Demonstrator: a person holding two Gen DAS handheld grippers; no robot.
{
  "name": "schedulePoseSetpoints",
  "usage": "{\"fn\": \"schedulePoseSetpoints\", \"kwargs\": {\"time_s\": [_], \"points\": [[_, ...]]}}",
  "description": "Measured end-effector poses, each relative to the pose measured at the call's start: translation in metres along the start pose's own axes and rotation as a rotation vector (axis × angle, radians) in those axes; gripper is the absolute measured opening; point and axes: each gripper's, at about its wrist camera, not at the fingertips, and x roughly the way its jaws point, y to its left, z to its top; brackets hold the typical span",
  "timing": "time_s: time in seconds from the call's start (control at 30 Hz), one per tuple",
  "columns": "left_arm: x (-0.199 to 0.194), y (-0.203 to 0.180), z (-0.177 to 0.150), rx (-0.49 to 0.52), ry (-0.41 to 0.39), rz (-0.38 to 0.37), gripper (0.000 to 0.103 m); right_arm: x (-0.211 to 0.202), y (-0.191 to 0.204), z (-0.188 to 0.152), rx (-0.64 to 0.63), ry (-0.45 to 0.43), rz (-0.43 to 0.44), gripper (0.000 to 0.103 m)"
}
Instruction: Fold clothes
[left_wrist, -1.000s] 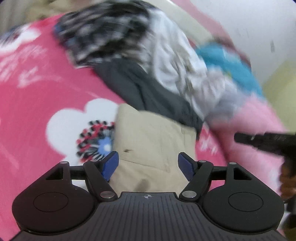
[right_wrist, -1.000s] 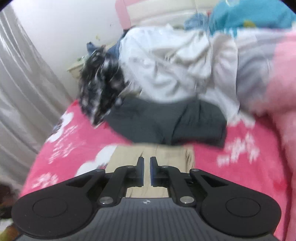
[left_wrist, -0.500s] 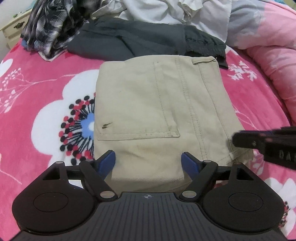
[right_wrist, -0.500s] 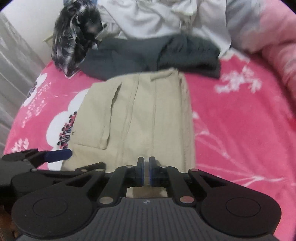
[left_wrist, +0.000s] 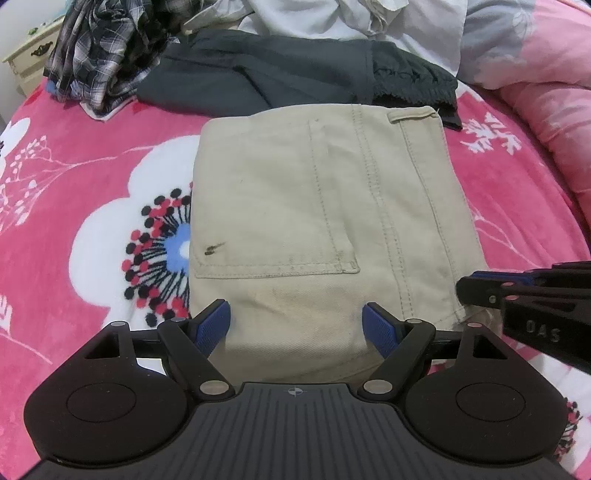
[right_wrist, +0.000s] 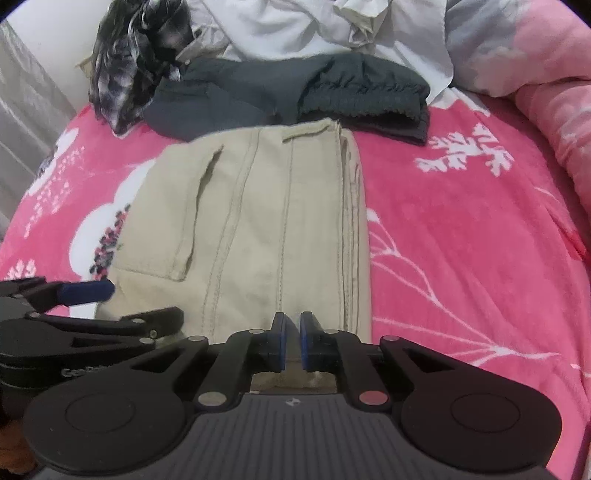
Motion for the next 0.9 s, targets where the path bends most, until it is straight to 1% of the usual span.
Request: {"fn": "schedulePoseSetpoints", "kwargs": {"time_s": [0.57, 0.9], "points": [[0.0001, -0.0030, 0.0023, 0.019, 0.012, 0.015, 0.080, 0.0028, 0.0007, -0.0004, -0.021, 0.013, -0.007, 0.008], [-0.0014, -0.0074, 0.0026, 0.048, 0.008, 0.037, 0.080, 0.0021, -0.0016, -0.0011, -0.003, 0.005, 0.000, 0.007]]}}
